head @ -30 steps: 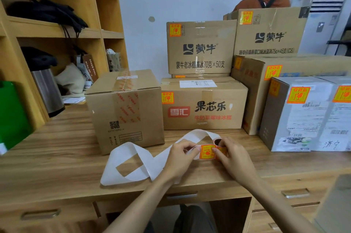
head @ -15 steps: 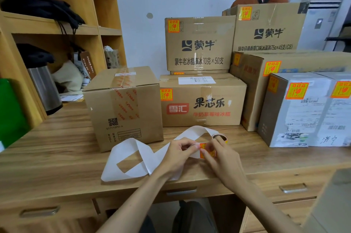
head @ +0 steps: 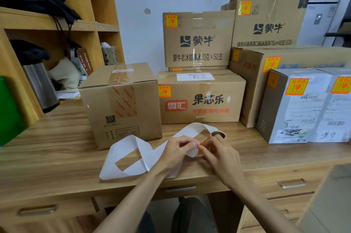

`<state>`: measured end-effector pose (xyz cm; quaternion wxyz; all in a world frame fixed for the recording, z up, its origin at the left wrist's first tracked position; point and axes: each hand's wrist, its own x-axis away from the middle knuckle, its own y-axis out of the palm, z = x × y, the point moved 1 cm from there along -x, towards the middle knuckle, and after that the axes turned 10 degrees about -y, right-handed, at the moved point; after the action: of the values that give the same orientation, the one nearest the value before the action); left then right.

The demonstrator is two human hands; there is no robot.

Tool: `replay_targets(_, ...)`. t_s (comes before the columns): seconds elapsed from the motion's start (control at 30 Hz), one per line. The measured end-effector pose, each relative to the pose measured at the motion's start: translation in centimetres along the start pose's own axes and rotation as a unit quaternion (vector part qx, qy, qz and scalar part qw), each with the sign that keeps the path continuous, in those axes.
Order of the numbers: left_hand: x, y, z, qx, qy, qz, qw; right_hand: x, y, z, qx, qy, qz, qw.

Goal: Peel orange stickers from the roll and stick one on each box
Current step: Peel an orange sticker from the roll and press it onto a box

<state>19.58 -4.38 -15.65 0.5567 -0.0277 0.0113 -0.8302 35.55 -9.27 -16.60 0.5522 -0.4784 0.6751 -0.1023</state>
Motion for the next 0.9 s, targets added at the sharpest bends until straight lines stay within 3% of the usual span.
replay_targets(0.9,0.07,0.02,-0.13,-0.013,-0.017,0.009,1.000,0.62,-0.24,0.38,-0.036,0.021,0.009,0.999)
